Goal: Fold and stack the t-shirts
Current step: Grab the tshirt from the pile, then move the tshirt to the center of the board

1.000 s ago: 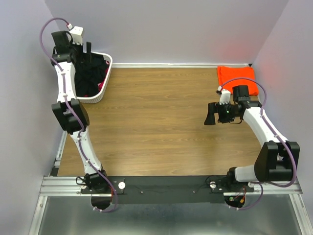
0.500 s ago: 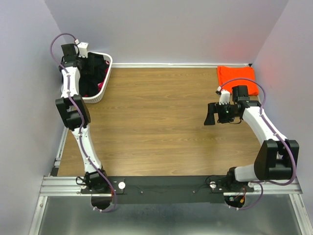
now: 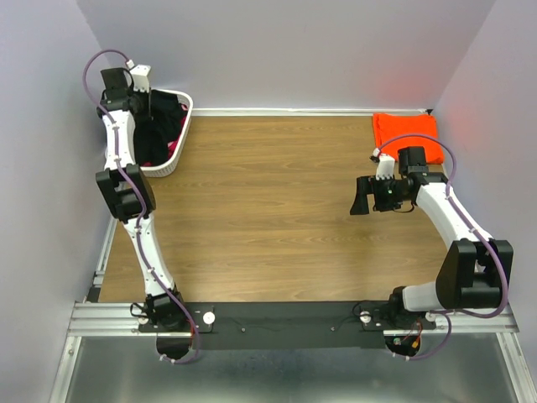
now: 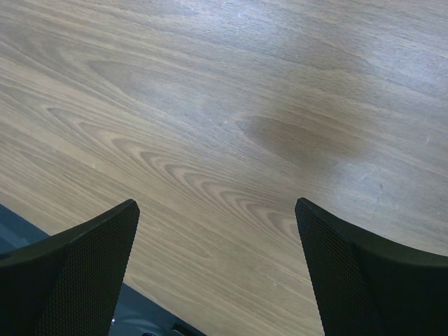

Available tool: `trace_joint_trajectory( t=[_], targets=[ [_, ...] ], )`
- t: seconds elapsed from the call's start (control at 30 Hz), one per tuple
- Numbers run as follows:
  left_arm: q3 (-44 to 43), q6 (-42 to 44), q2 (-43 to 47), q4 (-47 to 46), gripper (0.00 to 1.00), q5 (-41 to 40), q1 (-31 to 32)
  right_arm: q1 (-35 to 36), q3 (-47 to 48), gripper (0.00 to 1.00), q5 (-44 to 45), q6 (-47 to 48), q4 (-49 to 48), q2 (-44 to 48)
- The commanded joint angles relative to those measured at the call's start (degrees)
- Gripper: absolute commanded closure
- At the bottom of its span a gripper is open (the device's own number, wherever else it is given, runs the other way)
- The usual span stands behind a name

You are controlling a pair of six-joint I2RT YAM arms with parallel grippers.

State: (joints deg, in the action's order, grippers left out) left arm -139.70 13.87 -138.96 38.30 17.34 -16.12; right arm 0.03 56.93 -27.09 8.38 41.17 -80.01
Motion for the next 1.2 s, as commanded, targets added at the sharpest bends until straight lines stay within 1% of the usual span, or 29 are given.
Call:
trace_joint_trajectory(
  t=[0.0,0.07,0.1,0.13,0.17,0.2,0.23,0.33,0.37,0.4,0.5,0.53,0.6,0.67,0.77,0.83,0.93,0.97,1.03,1.07,1.1,1.13,1.17],
  targets=[
    [-2.8,-0.3,9.0,-2.3,1.0,9.2,0.1,-0.1,-0.4,0.0,-0.1,-0.6,-0.6,0.5],
    [-2.9,-0.6,12.7,-3.8,1.0,11.5,1.1,-0.1,-0.3,0.0,0.1,-0.7,-0.6,0.8],
    [-2.8,-0.4,16.5,-4.8,1.0,12.9,1.8,-0.1,-0.2,0.0,0.1,-0.8,-0.6,0.9],
    [-2.8,0.1,18.4,-5.3,1.0,13.3,2.7,-0.1,-0.2,0.0,0.1,-0.8,-0.6,0.9],
    [-2.7,0.7,21.8,-6.0,1.0,13.4,5.0,-0.1,-0.2,0.0,0.2,-0.8,-0.6,1.1],
    [-2.7,0.9,23.4,-6.2,1.0,13.5,6.1,-0.1,-0.2,0.0,0.3,-0.8,-0.6,1.2],
    [-2.9,1.0,25.9,-6.5,1.0,13.8,8.7,-0.1,-0.1,0.0,0.2,-0.7,-0.6,1.2],
    [-3.1,1.3,29.4,-7.6,1.0,13.0,13.5,-0.1,0.0,0.0,0.5,-0.8,-0.6,1.2],
    [-2.7,1.3,31.9,-8.5,1.0,11.5,15.9,-0.1,0.3,0.0,0.7,-0.8,-0.6,1.2],
    [-2.2,0.6,33.2,-11.2,1.0,11.0,18.8,-0.1,0.4,0.0,0.7,-1.0,-0.6,1.2],
    [-2.2,-0.7,37.1,-15.6,1.0,8.0,23.1,-0.1,0.6,0.0,1.5,-1.2,-0.6,1.3],
    [-2.7,-0.9,37.8,-17.8,1.0,6.8,25.8,-0.1,0.8,0.0,1.7,-1.3,-0.6,1.5],
    [-3.3,-1.4,39.5,-20.8,1.0,5.1,28.3,-0.1,0.7,0.0,2.1,-1.3,-0.6,1.9],
    [-3.3,-2.6,40.7,-22.0,1.0,4.1,29.3,-0.1,0.7,0.0,2.7,-1.4,-0.7,2.2],
    [-2.3,-3.3,41.5,-22.1,1.0,5.3,30.6,-0.1,0.9,0.0,3.4,-1.4,-0.7,2.7],
    [0.6,-3.8,43.0,-22.1,1.0,6.9,31.1,-0.1,1.3,0.0,3.7,-1.5,-0.7,2.9],
    [7.9,-4.6,45.6,-21.3,1.0,10.1,31.3,-0.1,1.8,0.0,4.1,-1.7,-0.7,3.8],
    [13.3,-4.6,47.4,-20.7,1.0,10.7,31.3,-0.1,1.9,0.0,4.0,-1.8,-0.7,4.2],
    [20.4,-5.4,49.6,-19.8,1.0,10.9,31.1,-0.2,1.7,0.0,4.2,-1.6,-0.7,4.3],
    [28.8,-5.6,52.1,-19.7,1.0,12.2,31.1,-0.3,1.5,0.0,4.2,-1.6,-0.7,4.3],
    [33.3,-5.0,53.4,-19.4,1.0,13.2,31.0,-0.3,1.4,0.0,4.2,-1.5,-0.7,4.3],
    [42.7,-4.3,55.8,-19.8,1.0,15.9,30.7,-0.3,1.5,0.0,4.0,-1.3,-0.7,4.2],
    [47.3,-3.9,56.9,-19.8,1.0,16.9,30.7,-0.3,1.4,0.0,3.8,-1.3,-0.6,4.2]
  ],
)
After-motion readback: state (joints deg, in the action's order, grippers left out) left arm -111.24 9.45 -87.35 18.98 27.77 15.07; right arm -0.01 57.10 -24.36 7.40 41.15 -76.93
